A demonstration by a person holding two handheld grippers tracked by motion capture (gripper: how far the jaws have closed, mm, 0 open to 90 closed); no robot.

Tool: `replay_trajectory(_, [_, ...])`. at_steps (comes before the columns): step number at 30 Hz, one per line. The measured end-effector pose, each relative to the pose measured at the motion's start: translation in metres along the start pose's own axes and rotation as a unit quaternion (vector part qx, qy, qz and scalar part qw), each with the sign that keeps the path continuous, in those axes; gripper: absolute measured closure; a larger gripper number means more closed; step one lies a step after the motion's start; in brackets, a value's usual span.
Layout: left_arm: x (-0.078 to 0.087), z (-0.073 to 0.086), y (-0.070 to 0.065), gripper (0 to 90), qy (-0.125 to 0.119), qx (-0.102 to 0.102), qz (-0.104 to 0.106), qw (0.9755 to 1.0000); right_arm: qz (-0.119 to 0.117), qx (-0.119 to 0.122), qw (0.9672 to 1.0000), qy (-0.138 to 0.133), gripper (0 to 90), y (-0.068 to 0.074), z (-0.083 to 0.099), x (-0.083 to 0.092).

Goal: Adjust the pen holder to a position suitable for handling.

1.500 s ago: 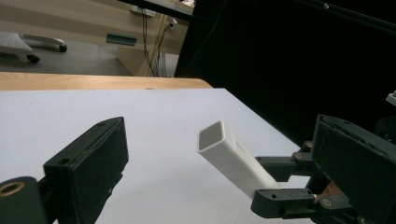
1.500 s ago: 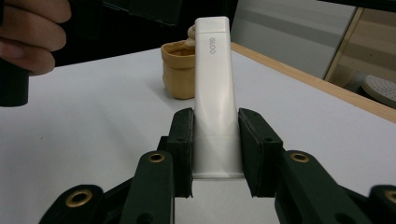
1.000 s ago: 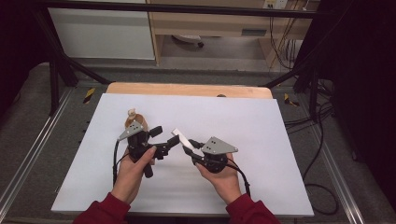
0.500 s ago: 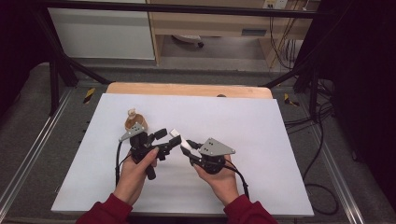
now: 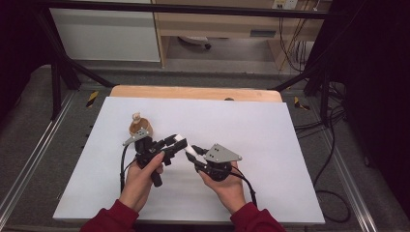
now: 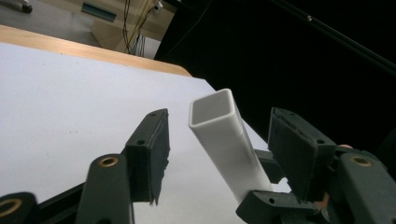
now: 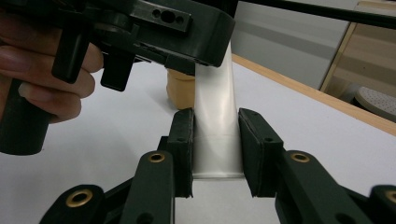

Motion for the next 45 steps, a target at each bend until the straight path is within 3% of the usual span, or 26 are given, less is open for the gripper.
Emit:
replay_trajectory(9, [-0.001,0.002,-0.002,51.2,0.0,0.013,0.009,0.9999,-0.003,0.0,1.0,0.002,67.2,0.002,0.002,-0.002])
replay_trajectory(20, [0.001,0.004,0.003,64.1,-0.002,0.031,0.005,0.9995,-0.006,-0.009,0.9999,0.008,67.1,0.004,0.006,-0.005])
replay_trajectory(32, [0.001,0.004,-0.004,70.1,0.003,0.021,0.023,0.9995,-0.012,-0.013,0.9997,0.017,67.1,0.006,0.011,-0.007])
replay_trajectory(45, [-0.001,0.004,-0.01,71.0,0.012,-0.004,0.02,0.9997,-0.016,-0.022,0.9994,0.019,66.1,0.004,0.012,-0.007])
Point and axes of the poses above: each handheld gripper's, and its own axes: x roughly backward along the jaws, z roughly out of its underside, y roughly to its left, the point moved 9 cm from there along -x, roughly forward along the jaws, and after that the axes turned 7 degrees about -y, right-handed, at the moved point
